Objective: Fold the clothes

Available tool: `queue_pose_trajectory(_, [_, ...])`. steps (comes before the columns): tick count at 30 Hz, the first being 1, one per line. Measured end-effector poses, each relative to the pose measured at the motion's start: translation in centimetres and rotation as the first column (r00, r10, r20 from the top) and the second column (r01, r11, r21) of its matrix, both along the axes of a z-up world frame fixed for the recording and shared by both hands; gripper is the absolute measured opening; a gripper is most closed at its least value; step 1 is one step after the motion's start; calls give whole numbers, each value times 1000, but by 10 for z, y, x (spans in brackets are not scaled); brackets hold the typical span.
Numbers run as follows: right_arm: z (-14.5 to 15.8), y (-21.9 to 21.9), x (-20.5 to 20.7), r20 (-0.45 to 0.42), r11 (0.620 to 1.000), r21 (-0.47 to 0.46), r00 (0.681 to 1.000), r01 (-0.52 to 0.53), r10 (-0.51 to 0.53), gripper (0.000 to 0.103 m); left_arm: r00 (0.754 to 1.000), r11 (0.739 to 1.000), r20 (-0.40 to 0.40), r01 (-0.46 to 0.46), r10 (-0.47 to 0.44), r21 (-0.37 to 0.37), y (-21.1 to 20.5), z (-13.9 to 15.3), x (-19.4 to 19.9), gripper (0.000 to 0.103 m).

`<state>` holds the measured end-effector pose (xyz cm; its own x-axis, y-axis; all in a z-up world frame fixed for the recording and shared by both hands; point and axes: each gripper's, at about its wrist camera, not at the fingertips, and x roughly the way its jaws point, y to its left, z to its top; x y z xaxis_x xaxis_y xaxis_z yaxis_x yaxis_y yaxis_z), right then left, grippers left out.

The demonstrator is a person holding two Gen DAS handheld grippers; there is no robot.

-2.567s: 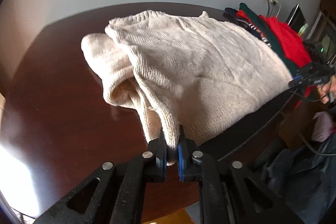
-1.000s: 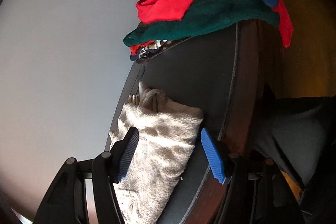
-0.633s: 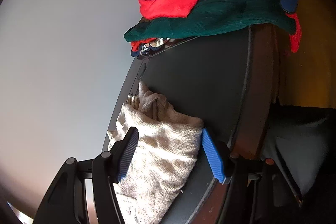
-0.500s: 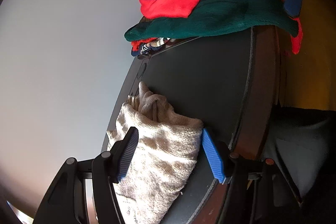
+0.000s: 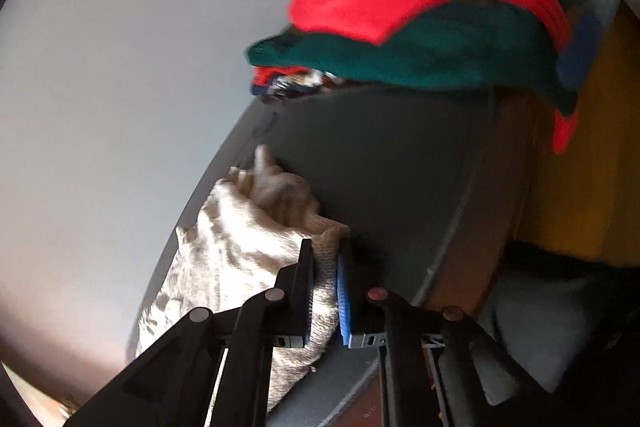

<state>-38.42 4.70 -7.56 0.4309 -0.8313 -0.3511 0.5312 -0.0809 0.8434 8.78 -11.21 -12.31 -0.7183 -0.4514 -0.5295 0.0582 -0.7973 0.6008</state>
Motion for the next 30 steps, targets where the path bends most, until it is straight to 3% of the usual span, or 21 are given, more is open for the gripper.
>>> queue_pose_trajectory(4, [2, 0, -8, 46, 998, -47, 998, 34, -32, 103, 985, 987, -151, -59, 82, 148, -24, 44, 16, 10])
queue_pose_trajectory(11, [16, -48, -32, 183, 995, -94, 983, 36, -18, 103, 958, 969, -255, -68, 130, 238, -43, 75, 41, 10])
queue_pose_trajectory(16, [19, -110, -47, 189, 998, 58, 981, 38, -48, 103, 959, 963, -254, -57, 126, 264, -47, 76, 45, 10])
queue_pose_trajectory(21, [17, -166, -57, 172, 977, 214, 984, 12, -50, 103, 954, 957, -279, -29, 113, 289, -54, 81, 44, 10])
queue_pose_trajectory(24, [2, -189, -63, 240, 961, 277, 969, -7, -62, 103, 949, 953, -296, -16, 109, 301, -59, 88, 45, 10])
queue_pose_trajectory(30, [-13, -227, -79, 326, 957, 289, 942, -25, -73, 103, 949, 952, -296, -10, 105, 304, -64, 90, 52, 10])
